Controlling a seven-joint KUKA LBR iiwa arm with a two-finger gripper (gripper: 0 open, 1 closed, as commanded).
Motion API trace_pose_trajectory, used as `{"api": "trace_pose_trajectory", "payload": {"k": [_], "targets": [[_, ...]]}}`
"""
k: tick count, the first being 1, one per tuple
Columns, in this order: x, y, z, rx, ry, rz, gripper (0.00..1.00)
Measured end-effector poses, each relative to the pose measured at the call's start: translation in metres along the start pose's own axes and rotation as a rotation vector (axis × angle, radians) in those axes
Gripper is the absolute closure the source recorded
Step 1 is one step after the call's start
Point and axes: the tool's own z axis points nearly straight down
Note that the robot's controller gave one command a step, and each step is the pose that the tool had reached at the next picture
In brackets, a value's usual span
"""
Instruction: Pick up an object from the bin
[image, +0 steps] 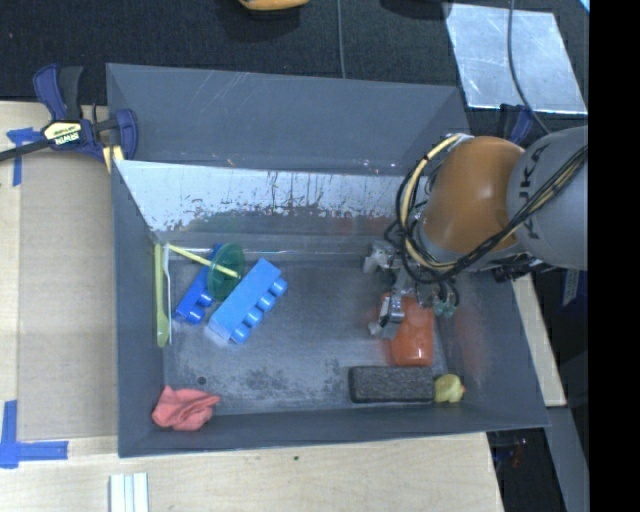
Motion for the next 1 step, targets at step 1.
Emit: {"api": "trace_pose_trajectory", "payload": {"k": [1], "targets": [[0.0189, -0.0225, 0.0044, 0.0, -0.002, 0.115, 0.0]]}}
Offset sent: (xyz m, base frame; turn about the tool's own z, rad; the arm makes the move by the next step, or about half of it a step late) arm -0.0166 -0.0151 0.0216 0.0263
